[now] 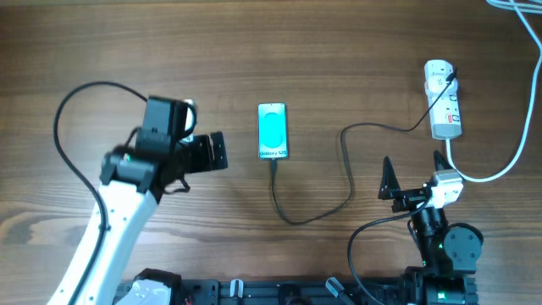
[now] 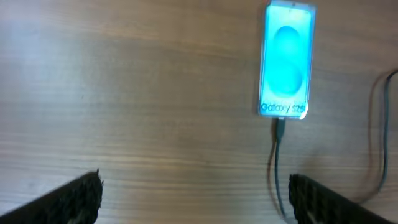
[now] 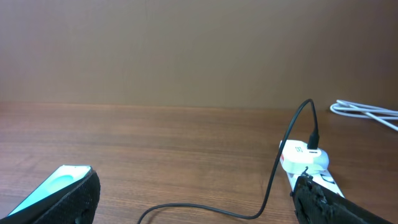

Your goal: Plug charger to phone and switch on socket

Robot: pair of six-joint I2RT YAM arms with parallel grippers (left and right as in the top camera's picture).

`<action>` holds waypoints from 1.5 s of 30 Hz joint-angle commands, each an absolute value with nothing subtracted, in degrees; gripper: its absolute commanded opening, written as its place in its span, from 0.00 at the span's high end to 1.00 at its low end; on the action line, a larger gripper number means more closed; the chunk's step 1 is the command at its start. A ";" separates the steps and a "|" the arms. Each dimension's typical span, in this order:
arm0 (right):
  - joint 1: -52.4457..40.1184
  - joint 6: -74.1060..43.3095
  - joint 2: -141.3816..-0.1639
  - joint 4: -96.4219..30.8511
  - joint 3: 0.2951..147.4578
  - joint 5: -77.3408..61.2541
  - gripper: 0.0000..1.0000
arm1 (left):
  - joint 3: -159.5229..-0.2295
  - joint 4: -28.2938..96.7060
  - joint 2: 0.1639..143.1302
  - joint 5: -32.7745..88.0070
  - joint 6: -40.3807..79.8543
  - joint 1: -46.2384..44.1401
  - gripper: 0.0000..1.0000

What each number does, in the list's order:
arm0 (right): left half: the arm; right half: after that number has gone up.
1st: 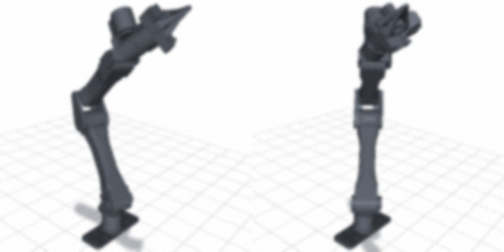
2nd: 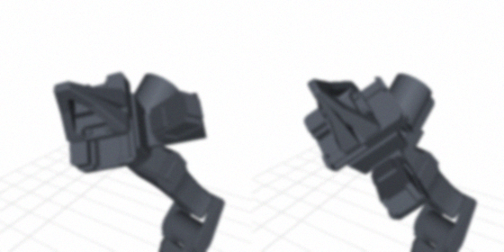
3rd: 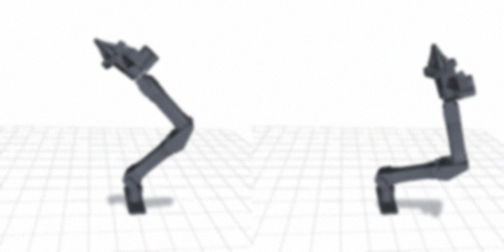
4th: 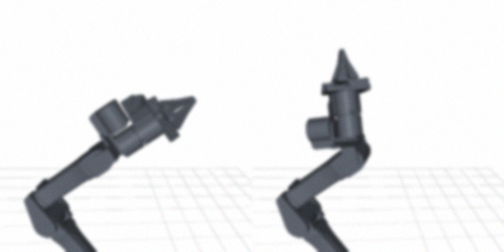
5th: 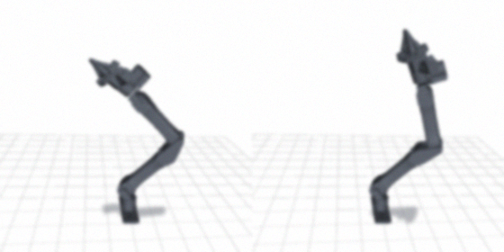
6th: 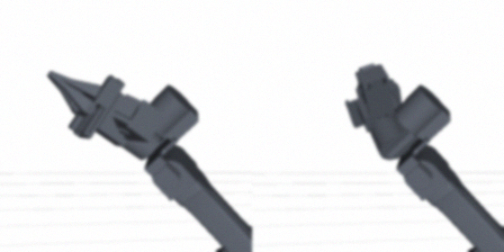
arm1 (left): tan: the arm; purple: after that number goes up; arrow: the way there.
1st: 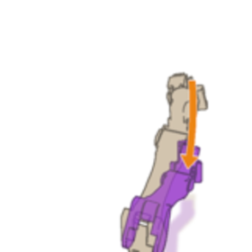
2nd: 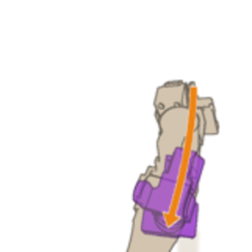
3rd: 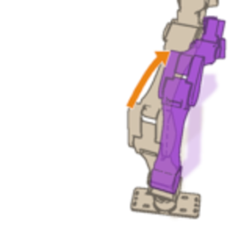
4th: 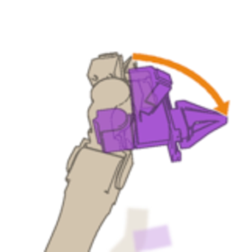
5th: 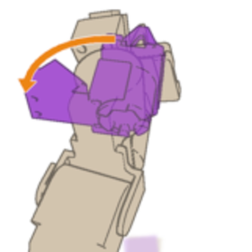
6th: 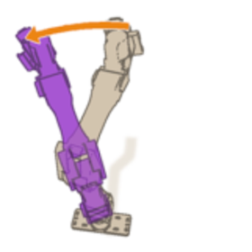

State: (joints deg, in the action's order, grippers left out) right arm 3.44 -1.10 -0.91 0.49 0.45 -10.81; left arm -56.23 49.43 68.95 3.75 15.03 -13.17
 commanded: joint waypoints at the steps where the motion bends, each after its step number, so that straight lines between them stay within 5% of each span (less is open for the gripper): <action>1: 3.18 -0.05 -0.21 0.71 0.30 -10.11 0.00 | -45.08 37.89 63.26 9.02 8.01 -13.21 0.00; 24: 3.18 -0.08 -0.21 0.71 0.30 -10.11 0.00 | -10.26 6.59 26.72 19.46 6.20 -4.58 0.00; 45: 3.18 -0.05 -0.21 0.73 0.30 -10.11 0.00 | -0.32 2.57 0.78 3.75 6.46 -2.17 0.00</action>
